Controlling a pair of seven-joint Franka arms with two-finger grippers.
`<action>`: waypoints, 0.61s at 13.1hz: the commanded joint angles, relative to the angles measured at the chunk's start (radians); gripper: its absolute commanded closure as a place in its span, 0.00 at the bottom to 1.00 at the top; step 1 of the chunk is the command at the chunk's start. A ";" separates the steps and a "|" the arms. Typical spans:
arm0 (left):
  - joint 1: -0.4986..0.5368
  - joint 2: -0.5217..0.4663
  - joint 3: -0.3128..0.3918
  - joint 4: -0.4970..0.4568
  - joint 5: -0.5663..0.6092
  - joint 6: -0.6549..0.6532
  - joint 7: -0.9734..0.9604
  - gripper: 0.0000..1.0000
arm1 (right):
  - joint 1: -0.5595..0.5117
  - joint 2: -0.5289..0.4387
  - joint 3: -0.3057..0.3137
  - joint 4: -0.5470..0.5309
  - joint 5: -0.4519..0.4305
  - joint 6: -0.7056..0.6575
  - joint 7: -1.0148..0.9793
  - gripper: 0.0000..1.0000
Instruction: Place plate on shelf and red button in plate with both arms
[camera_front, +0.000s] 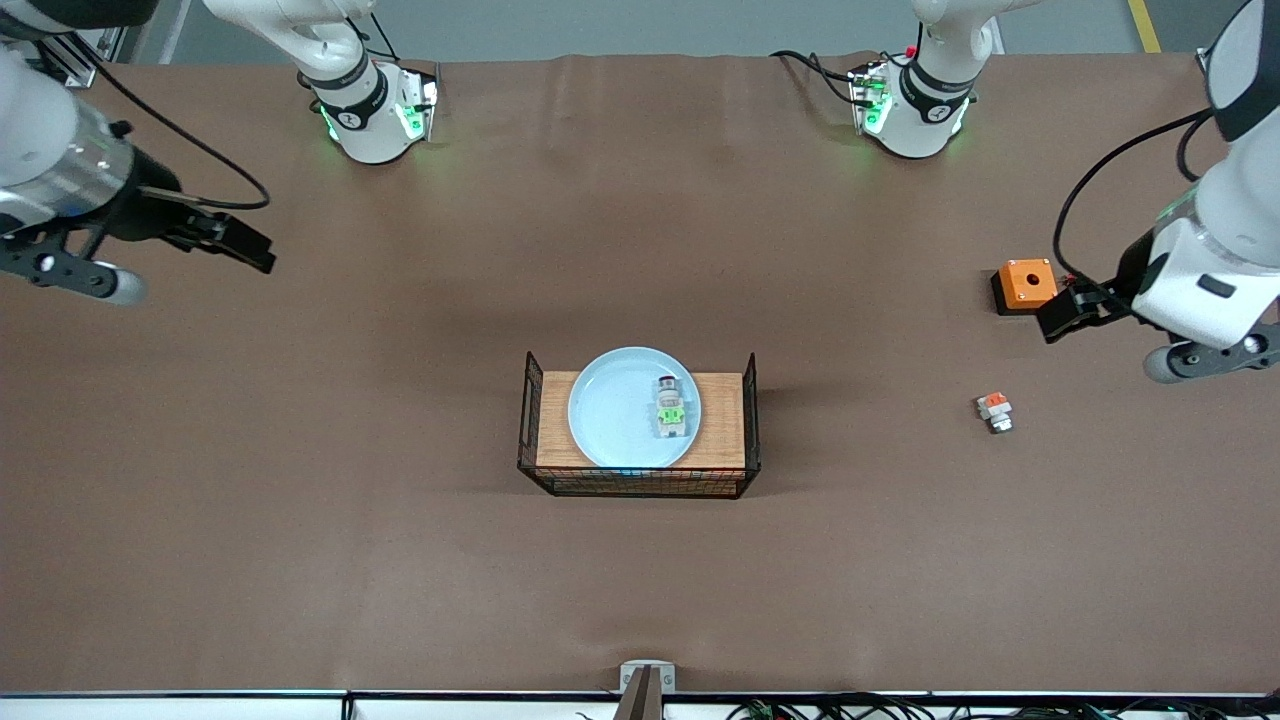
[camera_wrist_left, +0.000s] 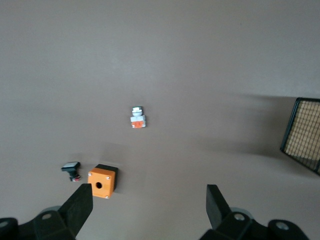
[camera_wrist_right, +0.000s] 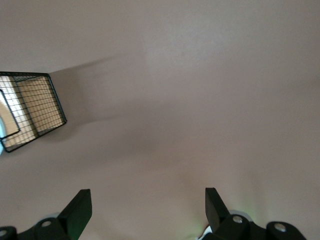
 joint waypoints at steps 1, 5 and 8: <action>0.030 -0.039 -0.006 -0.026 -0.016 -0.018 0.043 0.00 | -0.046 -0.030 0.017 -0.029 0.016 0.022 -0.068 0.00; -0.128 -0.087 0.226 -0.043 -0.118 -0.004 0.083 0.00 | -0.094 -0.028 0.016 -0.021 0.002 0.048 -0.172 0.00; -0.244 -0.177 0.406 -0.147 -0.169 0.013 0.214 0.00 | -0.147 -0.027 0.016 -0.019 -0.002 0.049 -0.253 0.00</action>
